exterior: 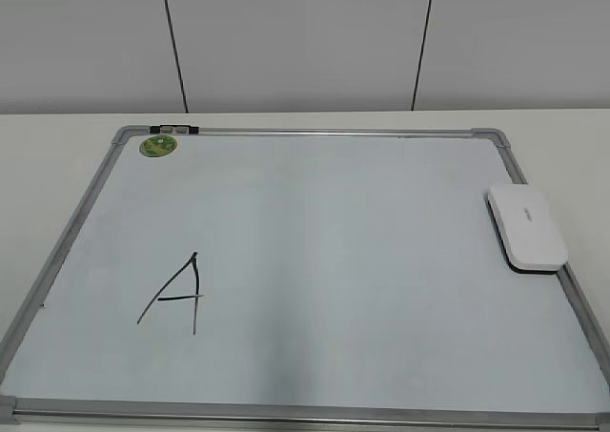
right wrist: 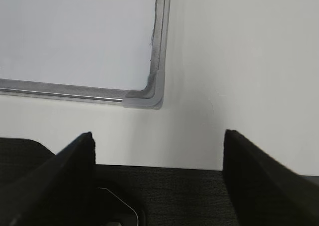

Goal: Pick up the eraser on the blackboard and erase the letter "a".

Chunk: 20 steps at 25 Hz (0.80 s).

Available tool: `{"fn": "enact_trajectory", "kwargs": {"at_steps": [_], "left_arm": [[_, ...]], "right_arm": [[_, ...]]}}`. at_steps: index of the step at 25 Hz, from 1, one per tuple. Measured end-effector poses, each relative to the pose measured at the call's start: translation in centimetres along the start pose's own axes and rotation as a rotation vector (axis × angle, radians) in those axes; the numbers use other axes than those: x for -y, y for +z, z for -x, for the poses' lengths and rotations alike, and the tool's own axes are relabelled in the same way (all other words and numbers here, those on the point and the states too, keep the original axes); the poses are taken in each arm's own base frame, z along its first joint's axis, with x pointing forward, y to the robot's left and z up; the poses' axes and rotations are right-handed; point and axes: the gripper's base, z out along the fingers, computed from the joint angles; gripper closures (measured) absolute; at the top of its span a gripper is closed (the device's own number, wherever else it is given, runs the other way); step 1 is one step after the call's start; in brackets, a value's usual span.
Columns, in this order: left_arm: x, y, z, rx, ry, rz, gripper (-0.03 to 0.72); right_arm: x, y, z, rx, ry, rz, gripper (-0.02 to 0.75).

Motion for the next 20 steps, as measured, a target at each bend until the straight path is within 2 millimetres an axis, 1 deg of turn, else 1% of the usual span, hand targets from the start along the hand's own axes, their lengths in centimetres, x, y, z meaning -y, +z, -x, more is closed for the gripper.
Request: {"fn": "enact_trajectory", "kwargs": {"at_steps": [13,20], "left_arm": [[-0.01,0.0,0.0,0.001,0.001,0.001,0.281],[-0.28,-0.54,-0.34,0.041,-0.056,0.058,0.281]], "right_arm": [[0.0,-0.02,0.0,0.004,0.0,0.0,0.148],[0.09,-0.97,-0.72,0.085,0.029,-0.023,0.148]]}}
